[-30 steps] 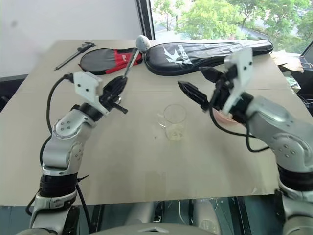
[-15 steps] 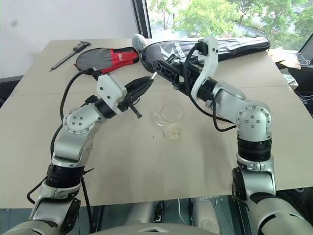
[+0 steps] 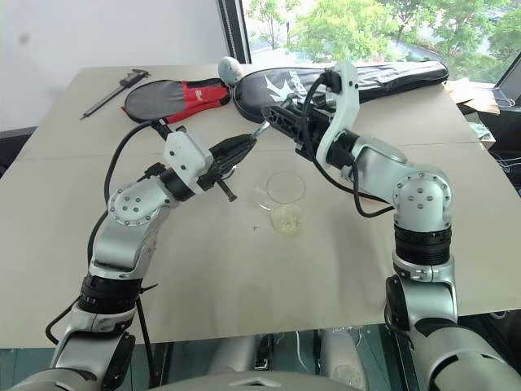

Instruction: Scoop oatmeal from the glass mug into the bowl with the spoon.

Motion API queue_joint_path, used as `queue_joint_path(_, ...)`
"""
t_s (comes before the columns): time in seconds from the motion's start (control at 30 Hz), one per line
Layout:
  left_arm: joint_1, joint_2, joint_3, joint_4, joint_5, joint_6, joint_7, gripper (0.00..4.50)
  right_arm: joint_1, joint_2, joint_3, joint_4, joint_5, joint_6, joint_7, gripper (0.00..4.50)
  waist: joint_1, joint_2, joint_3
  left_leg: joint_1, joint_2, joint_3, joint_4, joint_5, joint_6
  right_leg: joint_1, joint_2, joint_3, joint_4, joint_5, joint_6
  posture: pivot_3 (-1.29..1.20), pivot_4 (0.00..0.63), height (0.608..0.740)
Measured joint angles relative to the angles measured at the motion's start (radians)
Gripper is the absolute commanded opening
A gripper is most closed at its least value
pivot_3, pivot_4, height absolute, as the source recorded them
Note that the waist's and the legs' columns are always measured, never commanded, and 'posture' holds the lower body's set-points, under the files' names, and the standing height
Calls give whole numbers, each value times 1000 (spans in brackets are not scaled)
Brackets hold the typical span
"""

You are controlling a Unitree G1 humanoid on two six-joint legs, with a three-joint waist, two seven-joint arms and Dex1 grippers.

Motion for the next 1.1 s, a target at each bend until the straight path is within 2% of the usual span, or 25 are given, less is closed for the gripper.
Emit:
queue_joint_path(0.33,8,4,4,33,-20,-4,-39,0,-3,4,8,-1,5,31,7,23,0,1,1,0,0,0,0,0,0,0,0,0,0,0,0,0,150,740)
queue_joint_path(0.5,6,9,1,39,-22,-4,-70,1901,-2,11,-2,-1,-1,31,-13,0,0,1,1,0,0,0,0,0,0,0,0,0,0,0,0,0,150,740)
queue_joint_path(0.53,6,9,1,39,-22,-4,-72,2527,-2,22,-8,0,-1,28,-23,0,0,1,1,0,0,0,0,0,0,0,0,0,0,0,0,0,150,740)
queue_joint_path(0.57,6,9,1,39,-22,-3,-72,2945,-2,36,-16,3,0,25,-34,0,-1,1,1,0,0,0,0,0,0,0,0,1,0,0,0,0,150,740)
queue_joint_path(0.77,8,8,28,20,-30,12,-38,2945,-17,70,-89,59,7,-14,-116,0,-1,1,1,0,0,0,0,0,0,0,0,1,0,0,0,0,150,740)
queue_joint_path(0.83,31,-3,98,-28,-94,94,14,2945,-37,65,-148,88,18,-40,-155,0,-1,1,1,0,0,0,0,0,0,0,0,1,0,0,0,0,150,740)
queue_joint_path(0.93,149,16,197,-81,-167,179,43,2945,-50,15,-235,104,38,-62,-204,0,-5,1,1,0,0,1,-2,0,0,0,0,1,-1,0,0,0,150,740)
queue_joint_path(1.1,347,31,187,-161,-197,240,15,2945,-44,-45,-317,112,60,-75,-266,0,-1,3,2,0,0,2,-2,0,0,-1,0,2,-1,0,0,0,150,740)
